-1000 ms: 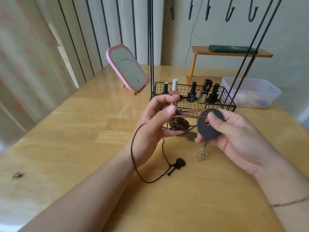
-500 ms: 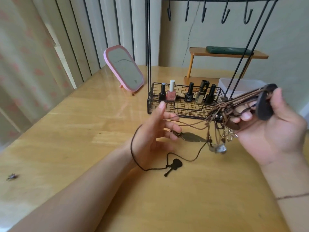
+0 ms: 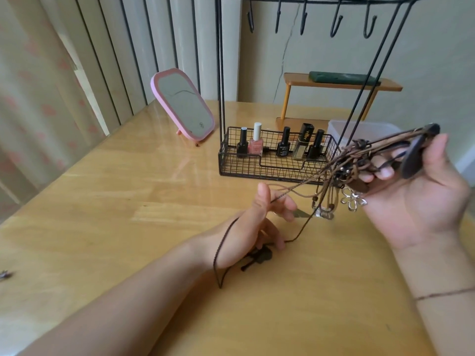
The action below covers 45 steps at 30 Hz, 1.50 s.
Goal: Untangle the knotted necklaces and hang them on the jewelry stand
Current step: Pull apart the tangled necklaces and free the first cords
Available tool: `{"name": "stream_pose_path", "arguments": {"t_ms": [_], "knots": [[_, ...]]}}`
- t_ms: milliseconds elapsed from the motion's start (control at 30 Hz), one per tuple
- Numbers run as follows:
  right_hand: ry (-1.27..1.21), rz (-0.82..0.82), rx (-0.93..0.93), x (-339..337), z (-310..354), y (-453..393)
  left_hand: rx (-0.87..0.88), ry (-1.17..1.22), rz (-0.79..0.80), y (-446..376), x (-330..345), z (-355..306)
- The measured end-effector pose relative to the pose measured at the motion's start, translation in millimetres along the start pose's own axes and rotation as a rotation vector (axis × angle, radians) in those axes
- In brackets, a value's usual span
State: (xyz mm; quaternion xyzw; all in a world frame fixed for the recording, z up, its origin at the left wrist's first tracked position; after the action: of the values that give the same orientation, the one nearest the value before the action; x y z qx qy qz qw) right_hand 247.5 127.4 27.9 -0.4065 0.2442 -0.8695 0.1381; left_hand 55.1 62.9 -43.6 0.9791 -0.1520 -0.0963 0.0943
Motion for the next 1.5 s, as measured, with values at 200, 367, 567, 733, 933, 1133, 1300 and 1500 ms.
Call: {"name": "stream_pose_path", "arguments": {"t_ms": [200, 367, 567, 733, 933, 1133, 1300, 1500], "knots": [[-0.043, -0.048, -0.024, -4, -2, -2, 0.01, -0.109, 0.194, 4, 16, 4], [-0.01, -0.289, -0.022, -17, 0, -6, 0.028, 0.303, 0.452, 10, -19, -8], [0.018, -0.424, 0.011, -24, 2, -5, 0.014, 0.2, 0.457, 36, -84, -9], [0.246, -0.382, 0.103, -35, 4, -10, -0.046, 0.433, 0.467, 53, -120, 1], [1.068, -0.084, 0.165, -46, 15, -13, -0.34, -0.014, -0.321, 72, -142, 1], [1.546, 0.388, 0.368, -38, 16, -6, -0.562, -0.445, -0.696, 73, -142, -3], [1.808, 0.701, 0.571, -43, 13, -2, -0.715, -0.644, -0.779, 66, -140, 2], [1.669, 0.859, 0.499, -38, 23, 1, -0.587, -1.044, -0.925, 54, -131, 1]]}}
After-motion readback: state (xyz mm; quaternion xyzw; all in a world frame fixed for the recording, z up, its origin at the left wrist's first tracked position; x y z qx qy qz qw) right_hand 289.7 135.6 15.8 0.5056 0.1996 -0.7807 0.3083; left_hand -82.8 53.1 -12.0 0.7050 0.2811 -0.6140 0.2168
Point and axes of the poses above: each hand's wrist, its own y-axis away from the middle knuckle, its own x-axis out of the palm, z = x × y, the point moved 2 cm from there along -y, towards the middle knuckle, and after that the axes turned 15 degrees about -x, right-handed, at the moved point
